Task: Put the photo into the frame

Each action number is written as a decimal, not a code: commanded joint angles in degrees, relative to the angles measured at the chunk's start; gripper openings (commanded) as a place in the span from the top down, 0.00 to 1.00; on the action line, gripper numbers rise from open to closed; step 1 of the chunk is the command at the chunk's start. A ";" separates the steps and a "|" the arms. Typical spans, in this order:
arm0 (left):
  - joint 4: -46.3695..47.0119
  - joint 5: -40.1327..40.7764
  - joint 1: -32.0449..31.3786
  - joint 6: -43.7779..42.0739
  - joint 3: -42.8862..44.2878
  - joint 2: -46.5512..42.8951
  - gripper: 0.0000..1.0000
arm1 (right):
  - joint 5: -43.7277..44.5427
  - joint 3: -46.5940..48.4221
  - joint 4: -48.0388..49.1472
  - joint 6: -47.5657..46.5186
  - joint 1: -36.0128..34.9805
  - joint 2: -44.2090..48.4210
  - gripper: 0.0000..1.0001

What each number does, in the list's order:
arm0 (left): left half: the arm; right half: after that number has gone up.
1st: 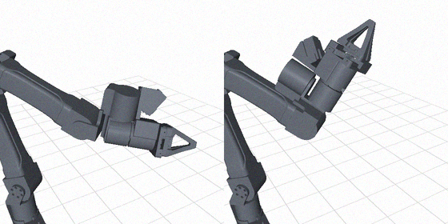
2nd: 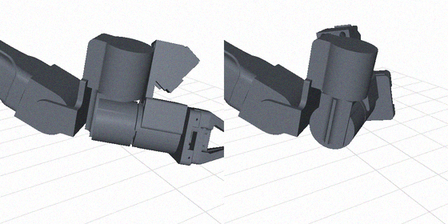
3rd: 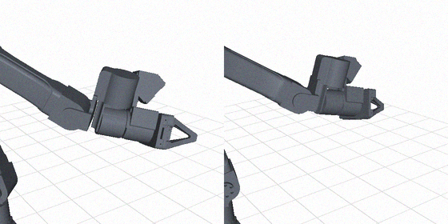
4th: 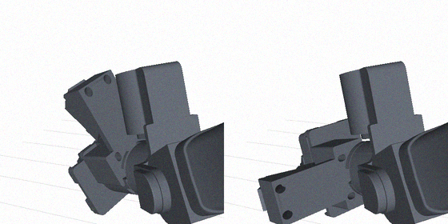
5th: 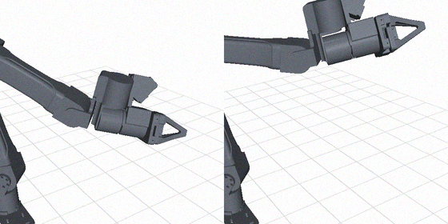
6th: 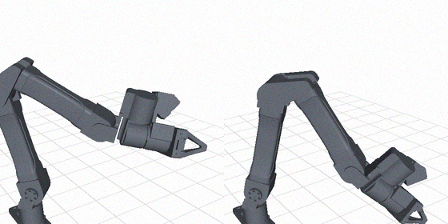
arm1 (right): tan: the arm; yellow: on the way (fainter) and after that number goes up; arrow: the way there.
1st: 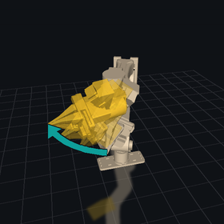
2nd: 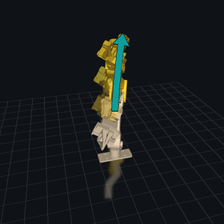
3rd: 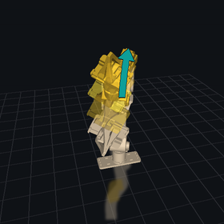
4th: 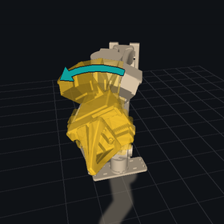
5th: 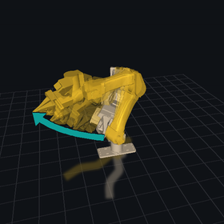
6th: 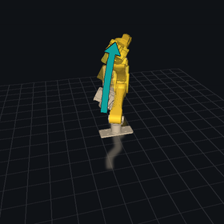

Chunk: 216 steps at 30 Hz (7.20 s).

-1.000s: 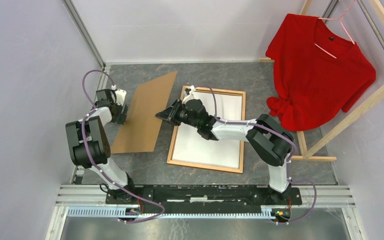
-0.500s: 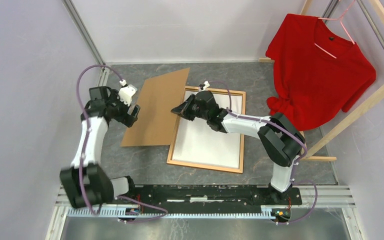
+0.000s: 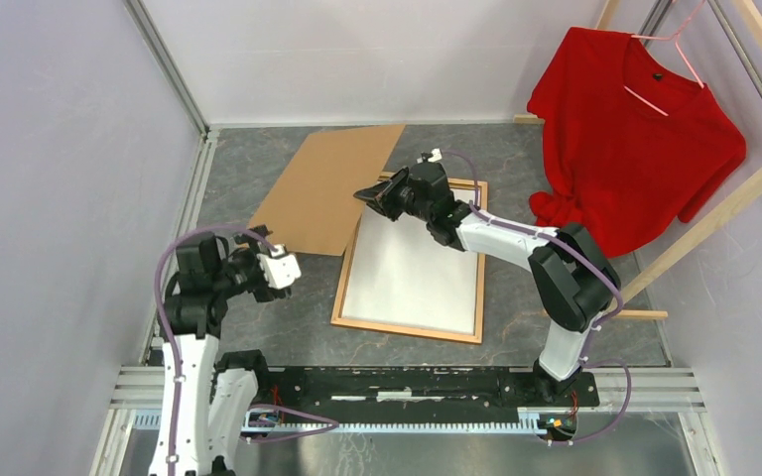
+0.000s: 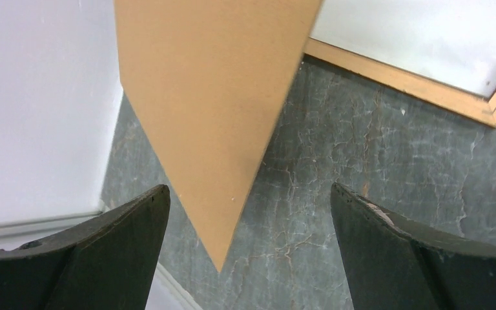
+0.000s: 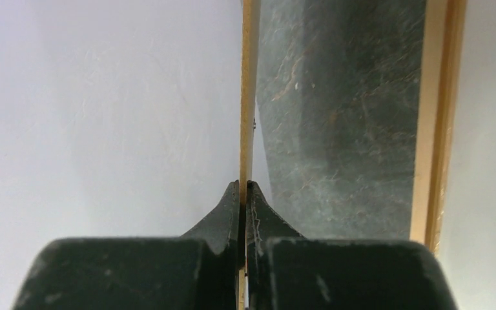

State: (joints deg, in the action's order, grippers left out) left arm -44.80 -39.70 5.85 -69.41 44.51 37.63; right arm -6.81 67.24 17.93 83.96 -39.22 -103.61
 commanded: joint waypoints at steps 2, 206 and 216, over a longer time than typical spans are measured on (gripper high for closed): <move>3.13 -1.34 -0.34 -12.73 -4.91 -5.65 0.00 | -3.09 -0.59 9.66 4.67 -0.60 6.59 1.00; 22.80 22.58 -13.14 42.52 8.15 47.01 0.00 | -30.05 -48.49 51.54 -5.50 34.20 13.22 1.00; 22.03 22.74 -13.14 41.53 7.81 46.71 0.00 | -29.11 -48.13 50.68 -7.14 33.98 11.76 1.00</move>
State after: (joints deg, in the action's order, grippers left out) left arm -22.72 -17.39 -6.96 -24.86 52.47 84.51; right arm -35.86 16.84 62.57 76.36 -4.89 -91.31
